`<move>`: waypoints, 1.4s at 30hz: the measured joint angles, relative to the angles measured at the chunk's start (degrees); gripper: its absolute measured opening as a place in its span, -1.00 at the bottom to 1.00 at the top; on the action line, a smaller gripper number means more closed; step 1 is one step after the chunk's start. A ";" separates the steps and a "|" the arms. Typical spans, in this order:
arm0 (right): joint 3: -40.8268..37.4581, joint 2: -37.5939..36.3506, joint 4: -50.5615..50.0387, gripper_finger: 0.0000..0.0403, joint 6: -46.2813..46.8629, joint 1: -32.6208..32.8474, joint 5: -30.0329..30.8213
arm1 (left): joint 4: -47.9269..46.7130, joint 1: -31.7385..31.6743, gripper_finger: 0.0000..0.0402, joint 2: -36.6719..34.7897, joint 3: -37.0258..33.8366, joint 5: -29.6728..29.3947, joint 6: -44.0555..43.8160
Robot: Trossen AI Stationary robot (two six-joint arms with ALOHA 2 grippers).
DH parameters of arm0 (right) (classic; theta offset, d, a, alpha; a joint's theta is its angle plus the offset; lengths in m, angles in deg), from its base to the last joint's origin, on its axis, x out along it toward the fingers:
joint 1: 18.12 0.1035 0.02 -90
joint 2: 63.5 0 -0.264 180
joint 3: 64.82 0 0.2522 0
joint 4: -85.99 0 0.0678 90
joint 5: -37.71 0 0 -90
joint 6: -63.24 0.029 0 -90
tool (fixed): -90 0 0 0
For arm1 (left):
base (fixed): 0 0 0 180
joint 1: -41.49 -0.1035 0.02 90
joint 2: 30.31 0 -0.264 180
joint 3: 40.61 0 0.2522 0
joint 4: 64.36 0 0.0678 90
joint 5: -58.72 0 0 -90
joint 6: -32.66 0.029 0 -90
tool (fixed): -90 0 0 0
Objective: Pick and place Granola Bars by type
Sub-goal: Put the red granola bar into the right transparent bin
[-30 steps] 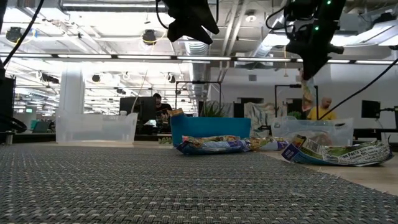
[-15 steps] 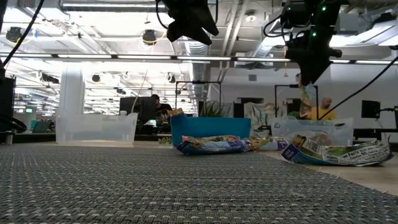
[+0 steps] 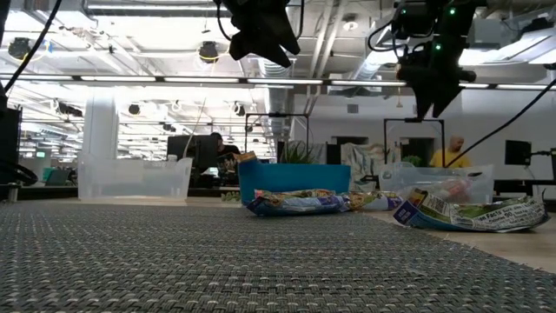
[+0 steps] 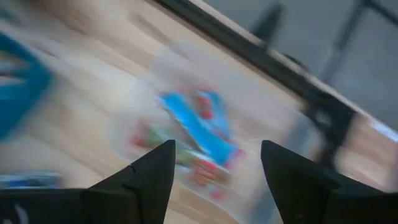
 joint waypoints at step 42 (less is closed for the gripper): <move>-0.02 -7.31 15.52 0.11 2.40 21.29 -17.19 | 16.08 1.99 -0.20 18.92 -12.61 -4.02 11.78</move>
